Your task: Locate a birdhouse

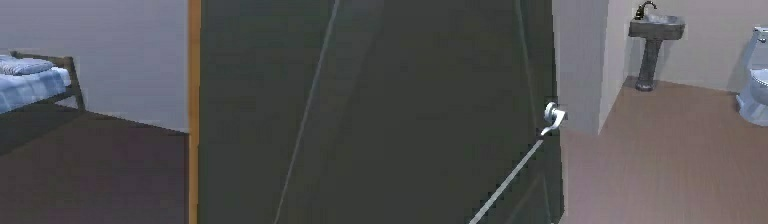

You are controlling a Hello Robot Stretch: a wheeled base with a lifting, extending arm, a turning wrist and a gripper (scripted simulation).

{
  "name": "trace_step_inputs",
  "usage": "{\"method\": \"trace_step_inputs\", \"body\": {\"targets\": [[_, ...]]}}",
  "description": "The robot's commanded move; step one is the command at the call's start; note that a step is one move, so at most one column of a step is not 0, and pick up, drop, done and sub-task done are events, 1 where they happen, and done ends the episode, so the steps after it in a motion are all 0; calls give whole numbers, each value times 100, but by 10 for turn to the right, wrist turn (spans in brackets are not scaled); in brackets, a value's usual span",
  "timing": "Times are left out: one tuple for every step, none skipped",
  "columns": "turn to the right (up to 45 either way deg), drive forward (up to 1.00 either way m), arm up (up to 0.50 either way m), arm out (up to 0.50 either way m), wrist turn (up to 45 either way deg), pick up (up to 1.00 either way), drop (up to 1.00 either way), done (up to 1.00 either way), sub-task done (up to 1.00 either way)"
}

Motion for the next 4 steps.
{"method": "trace_step_inputs", "body": {"targets": [[-450, 0, 0, 0, 0, 0, 0, 0, 0], [-360, 0, 0, 0, 0, 0, 0, 0, 0], [0, 100, 0, 0, 0, 0, 0, 0, 0], [-30, 0, 0, 0, 0, 0, 0, 0, 0]]}}
